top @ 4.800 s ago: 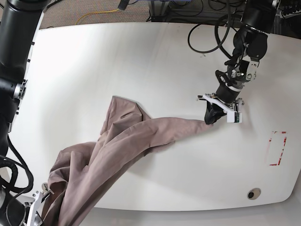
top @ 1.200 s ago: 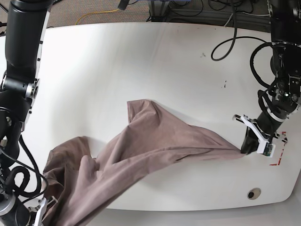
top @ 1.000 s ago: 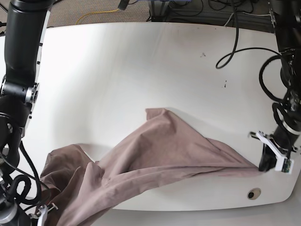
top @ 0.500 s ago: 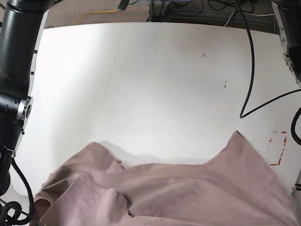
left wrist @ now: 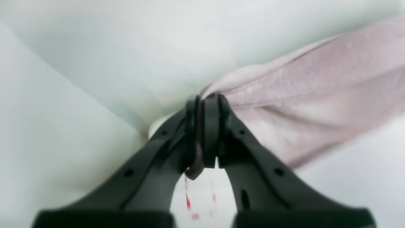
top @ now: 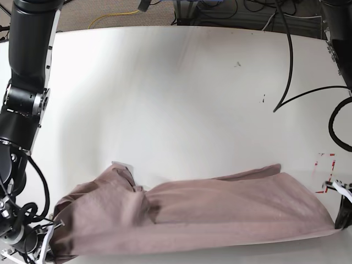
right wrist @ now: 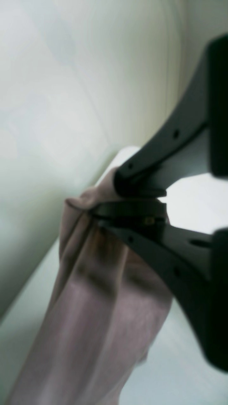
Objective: Fold the T-shirt properly
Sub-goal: 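Lift and stretch the shirt between both grippers, then lay it flat, then drag the shirt edge with both grippers to spread it on the table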
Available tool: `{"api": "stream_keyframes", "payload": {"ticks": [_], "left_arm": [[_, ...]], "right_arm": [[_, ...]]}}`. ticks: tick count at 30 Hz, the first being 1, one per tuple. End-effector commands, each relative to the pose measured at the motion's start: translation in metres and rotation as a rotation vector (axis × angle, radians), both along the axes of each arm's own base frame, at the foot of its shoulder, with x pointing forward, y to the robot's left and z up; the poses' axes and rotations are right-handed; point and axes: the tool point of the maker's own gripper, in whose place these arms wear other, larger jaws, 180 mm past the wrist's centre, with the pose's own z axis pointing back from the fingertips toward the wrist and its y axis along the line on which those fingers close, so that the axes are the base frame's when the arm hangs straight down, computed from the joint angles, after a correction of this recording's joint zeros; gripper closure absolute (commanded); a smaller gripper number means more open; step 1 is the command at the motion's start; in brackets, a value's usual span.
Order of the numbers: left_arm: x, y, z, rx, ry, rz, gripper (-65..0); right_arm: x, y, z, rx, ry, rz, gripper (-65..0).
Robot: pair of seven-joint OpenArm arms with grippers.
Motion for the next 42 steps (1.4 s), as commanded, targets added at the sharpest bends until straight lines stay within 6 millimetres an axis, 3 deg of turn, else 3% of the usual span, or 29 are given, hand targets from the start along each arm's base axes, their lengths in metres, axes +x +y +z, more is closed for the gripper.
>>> {"api": "stream_keyframes", "payload": {"ticks": [1, 6, 12, 20, 26, 32, 38, 42], "left_arm": [[-0.007, 0.006, 0.009, 0.014, -0.039, 0.010, -1.1], [-0.028, 0.004, -0.042, 0.026, 0.074, 0.008, -1.1], [-0.049, -0.006, -0.105, -0.010, 0.218, -0.007, -1.0], [-0.084, -0.011, -0.163, -0.017, 0.378, -0.013, -1.0], [-0.102, -0.015, -0.185, -0.029, 0.436, -0.015, -1.0], [-0.130, 0.014, -0.196, -0.032, 0.480, 0.073, 0.0], [-0.158, 0.023, -0.210, -0.017, 0.543, 0.102, 0.0], [-0.179, 0.020, -0.223, -0.049, 0.576, 0.123, 0.0]], "right_arm": [[-0.003, 0.000, -0.004, 0.024, -0.015, 0.013, 0.0], [-0.031, -0.019, -0.063, 0.190, 0.089, -0.017, 0.0], [-0.061, -0.025, -0.130, 0.317, 0.213, -0.032, 0.0], [-0.113, -0.035, -0.191, 0.565, 0.310, -0.072, 0.0], [-0.151, -0.038, -0.212, 0.721, 0.358, -0.072, 0.0], [-0.200, -0.041, -0.241, 0.847, 0.431, -0.094, 0.0], [-0.246, -0.034, -0.273, 0.916, 0.537, -0.114, 0.0], [-0.268, -0.025, -0.280, 0.969, 0.577, -0.100, 0.0]]}}
